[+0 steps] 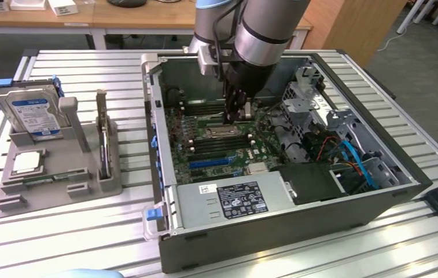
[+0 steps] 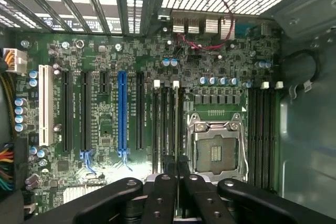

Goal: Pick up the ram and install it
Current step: 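Insert the ram into the slot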

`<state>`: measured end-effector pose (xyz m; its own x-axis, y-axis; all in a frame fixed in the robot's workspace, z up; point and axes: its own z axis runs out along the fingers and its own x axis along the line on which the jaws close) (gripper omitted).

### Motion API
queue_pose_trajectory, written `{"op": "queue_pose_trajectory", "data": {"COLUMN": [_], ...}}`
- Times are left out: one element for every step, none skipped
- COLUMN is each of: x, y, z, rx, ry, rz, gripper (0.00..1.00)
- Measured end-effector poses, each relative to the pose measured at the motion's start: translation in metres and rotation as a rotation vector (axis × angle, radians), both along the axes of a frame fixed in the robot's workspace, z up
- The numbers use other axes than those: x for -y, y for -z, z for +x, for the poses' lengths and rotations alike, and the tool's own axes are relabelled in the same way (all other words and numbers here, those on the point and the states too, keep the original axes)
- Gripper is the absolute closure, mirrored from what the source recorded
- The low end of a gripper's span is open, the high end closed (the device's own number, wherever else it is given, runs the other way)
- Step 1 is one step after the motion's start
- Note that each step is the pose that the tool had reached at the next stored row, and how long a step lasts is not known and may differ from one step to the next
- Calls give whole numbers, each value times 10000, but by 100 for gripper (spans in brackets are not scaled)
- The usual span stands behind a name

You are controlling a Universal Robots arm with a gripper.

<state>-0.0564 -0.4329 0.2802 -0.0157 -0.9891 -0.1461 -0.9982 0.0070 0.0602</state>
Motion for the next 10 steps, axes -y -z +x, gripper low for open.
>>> {"op": "queue_pose_trajectory", "data": {"x": [-1, -1, -2, -2, -2, -3, -3, -3, -5, -31], "y": [10, 18, 26, 34, 42, 48, 48, 49, 49, 54], "z": [1, 1, 1, 2, 2, 2, 2, 2, 2, 2], "rx": [39, 82, 128, 174, 212, 223, 222, 223, 222, 227], "ry": [0, -3, -4, -7, -9, -10, -10, -10, -11, -9], "rz": [-12, -27, -43, -60, -83, -94, -94, -94, -102, -156], "gripper": [88, 88, 88, 88, 88, 88, 88, 88, 88, 88]}}
